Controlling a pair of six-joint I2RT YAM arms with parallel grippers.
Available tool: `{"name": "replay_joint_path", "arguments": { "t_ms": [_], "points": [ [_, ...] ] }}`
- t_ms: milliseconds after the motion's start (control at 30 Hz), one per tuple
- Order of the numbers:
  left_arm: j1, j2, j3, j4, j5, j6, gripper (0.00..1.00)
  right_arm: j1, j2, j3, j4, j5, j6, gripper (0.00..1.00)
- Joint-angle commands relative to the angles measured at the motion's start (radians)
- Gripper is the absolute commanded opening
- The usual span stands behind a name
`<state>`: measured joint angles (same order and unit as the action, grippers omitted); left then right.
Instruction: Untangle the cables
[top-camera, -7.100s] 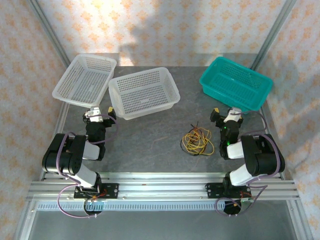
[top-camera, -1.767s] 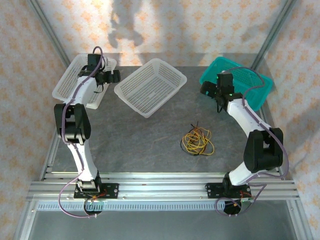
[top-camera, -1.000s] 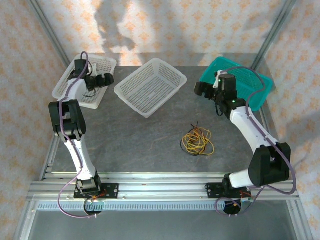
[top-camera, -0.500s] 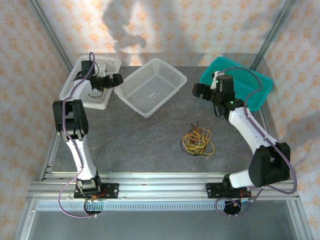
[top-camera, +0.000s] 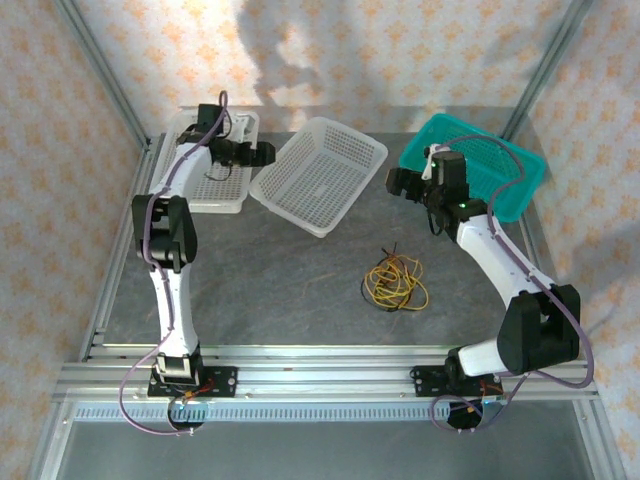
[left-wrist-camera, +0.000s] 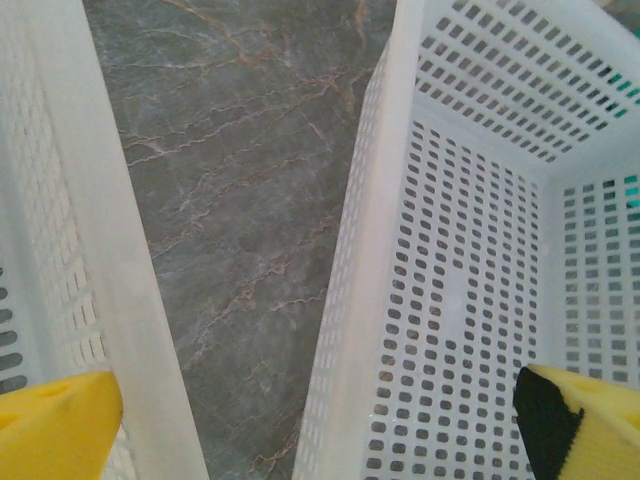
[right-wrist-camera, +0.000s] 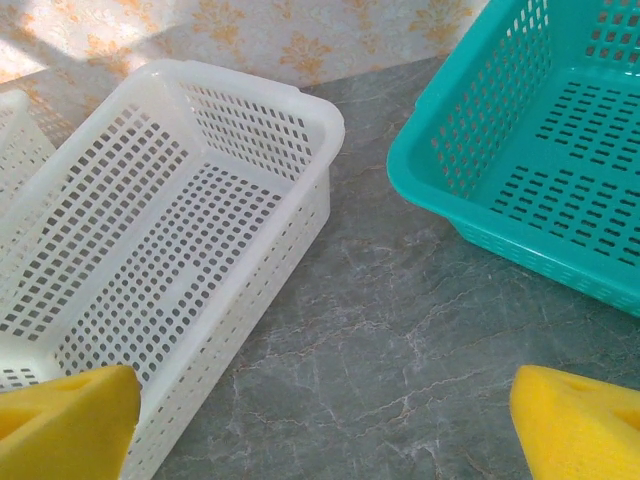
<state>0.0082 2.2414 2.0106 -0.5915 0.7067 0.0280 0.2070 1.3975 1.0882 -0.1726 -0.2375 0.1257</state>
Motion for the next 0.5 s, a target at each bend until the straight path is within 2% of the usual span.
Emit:
{"name": "replay_joint_path", "arguments": {
  "t_ms": [0,467],
  "points": [
    [-0.036,0.043,0.066,-0.116,-0.047,0.061,0.99,0.006,-0.015,-0.007,-0.011,0.039,-0.004,0.95],
    [-0.118,0.096,0.148,-0.158,-0.317,0.075,0.99,0.006,0.004,-0.003,-0.022,0.055,0.003,0.95]
  ]
}}
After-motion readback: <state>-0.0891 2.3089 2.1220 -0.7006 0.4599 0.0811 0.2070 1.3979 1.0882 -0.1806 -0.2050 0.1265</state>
